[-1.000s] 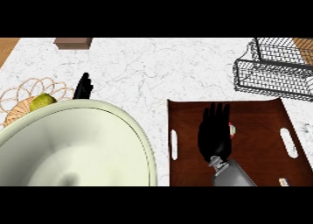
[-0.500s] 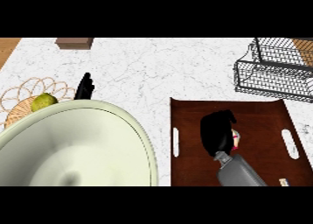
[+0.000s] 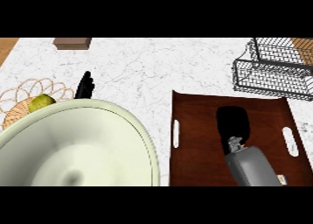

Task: Pick the cupcake from the tray and place it in the tiered basket

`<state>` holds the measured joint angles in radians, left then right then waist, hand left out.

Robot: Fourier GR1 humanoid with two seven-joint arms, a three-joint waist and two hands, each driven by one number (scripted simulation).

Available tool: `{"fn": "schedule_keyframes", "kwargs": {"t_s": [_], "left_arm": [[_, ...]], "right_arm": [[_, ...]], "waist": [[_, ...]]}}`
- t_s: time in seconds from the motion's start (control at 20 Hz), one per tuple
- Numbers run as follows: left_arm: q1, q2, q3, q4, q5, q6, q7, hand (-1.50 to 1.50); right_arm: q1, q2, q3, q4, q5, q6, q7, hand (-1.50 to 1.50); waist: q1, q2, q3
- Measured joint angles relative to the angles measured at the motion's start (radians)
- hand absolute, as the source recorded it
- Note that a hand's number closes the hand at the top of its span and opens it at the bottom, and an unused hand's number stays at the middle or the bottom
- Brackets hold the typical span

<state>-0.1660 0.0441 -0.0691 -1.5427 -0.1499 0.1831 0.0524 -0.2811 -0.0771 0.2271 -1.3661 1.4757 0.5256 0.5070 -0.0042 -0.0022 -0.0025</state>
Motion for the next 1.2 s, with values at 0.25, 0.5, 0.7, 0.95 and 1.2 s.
{"fn": "schedule_keyframes", "kwargs": {"t_s": [0.25, 0.5, 0.7, 0.95, 1.2], "left_arm": [[0.024, 0.002, -0.008, -0.045, -0.007, -0.005, 0.029, 0.0], [0.023, 0.002, 0.005, -0.014, 0.004, -0.01, 0.0, 0.0], [0.017, -0.005, -0.002, -0.024, -0.009, 0.0, 0.019, 0.0], [0.026, 0.001, 0.006, -0.013, -0.004, -0.008, 0.002, 0.0], [0.034, 0.002, 0.003, -0.029, -0.002, -0.016, 0.0, 0.0]], "right_arm": [[0.014, 0.011, -0.067, -0.086, -0.03, 0.002, 0.049, 1.5], [-0.009, -0.002, -0.106, -0.221, -0.029, 0.037, 0.102, 1.5], [-0.061, -0.012, -0.138, -0.37, -0.027, 0.114, 0.154, 1.5], [-0.175, -0.046, -0.212, -0.577, -0.056, 0.268, 0.182, 1.5], [-0.349, -0.075, -0.336, -0.666, -0.113, 0.424, 0.205, 1.5]], "waist": [[0.002, 0.0, 0.002], [0.0, 0.0, 0.002], [-0.002, -0.002, 0.002], [-0.005, -0.003, 0.001], [0.0, -0.003, 0.001]]}}
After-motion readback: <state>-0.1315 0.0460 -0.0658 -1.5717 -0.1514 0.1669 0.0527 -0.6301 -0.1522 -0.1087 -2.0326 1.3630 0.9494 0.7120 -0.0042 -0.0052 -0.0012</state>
